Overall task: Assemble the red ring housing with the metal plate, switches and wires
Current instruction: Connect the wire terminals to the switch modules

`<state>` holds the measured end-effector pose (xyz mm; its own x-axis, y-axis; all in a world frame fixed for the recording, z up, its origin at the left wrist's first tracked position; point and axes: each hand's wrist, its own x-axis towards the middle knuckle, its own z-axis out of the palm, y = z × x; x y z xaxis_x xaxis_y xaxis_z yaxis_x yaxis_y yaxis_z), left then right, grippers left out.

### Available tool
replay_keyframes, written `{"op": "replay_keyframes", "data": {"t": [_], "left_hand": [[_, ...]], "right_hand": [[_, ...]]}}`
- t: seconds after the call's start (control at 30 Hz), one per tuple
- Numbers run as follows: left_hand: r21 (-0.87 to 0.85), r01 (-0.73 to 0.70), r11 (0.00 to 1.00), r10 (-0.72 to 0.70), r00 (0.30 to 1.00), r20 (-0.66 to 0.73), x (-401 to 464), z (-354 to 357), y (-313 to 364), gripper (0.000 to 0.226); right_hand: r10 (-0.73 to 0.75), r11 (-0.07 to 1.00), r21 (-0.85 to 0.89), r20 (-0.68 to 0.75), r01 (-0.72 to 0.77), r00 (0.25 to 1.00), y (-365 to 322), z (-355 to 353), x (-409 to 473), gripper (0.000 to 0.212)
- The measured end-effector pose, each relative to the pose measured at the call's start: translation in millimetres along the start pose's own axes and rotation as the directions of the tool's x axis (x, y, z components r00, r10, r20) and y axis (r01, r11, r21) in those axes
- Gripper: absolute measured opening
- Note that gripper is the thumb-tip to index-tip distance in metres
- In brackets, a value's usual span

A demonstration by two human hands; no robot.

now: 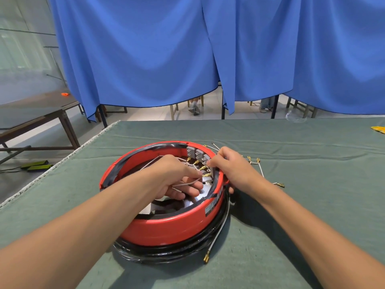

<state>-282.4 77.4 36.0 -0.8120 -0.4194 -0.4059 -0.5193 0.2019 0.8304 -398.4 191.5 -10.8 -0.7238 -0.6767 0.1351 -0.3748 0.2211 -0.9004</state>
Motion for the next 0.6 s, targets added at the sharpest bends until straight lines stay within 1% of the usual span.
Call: {"op": "replay_keyframes", "data": {"t": [0.1,0.2,0.33,0.5,0.6], "left_hand": [[-0.029,0.038,0.999,-0.037,0.998,0.041,-0.6,-0.4,3.3,0.013],[-0.037,0.060,0.997,-0.058,0.997,0.045,-0.7,0.2,4.5,0.012],[-0.024,0.048,0.999,-0.048,0.999,0.009,1.2,3.2,3.6,0.011],[-0.082,0.026,0.996,-0.030,0.999,-0.040,1.9,6.0,3.3,0.009],[-0.032,0.002,0.999,-0.003,1.000,-0.026,1.0,8.6,3.3,0.008]], "right_hand": [[0.000,1.000,-0.014,0.017,0.000,1.000,-0.8,-0.5,-0.4,0.023],[0.000,1.000,-0.029,0.017,0.001,1.000,-1.6,0.2,0.2,0.023],[-0.002,0.999,-0.042,-0.002,0.002,1.000,-0.1,0.9,0.9,0.026],[-0.011,0.999,-0.036,0.016,0.012,1.000,1.8,0.9,1.0,0.027],[-0.009,1.000,-0.026,0.014,0.009,1.000,2.6,1.0,0.8,0.028]]}}
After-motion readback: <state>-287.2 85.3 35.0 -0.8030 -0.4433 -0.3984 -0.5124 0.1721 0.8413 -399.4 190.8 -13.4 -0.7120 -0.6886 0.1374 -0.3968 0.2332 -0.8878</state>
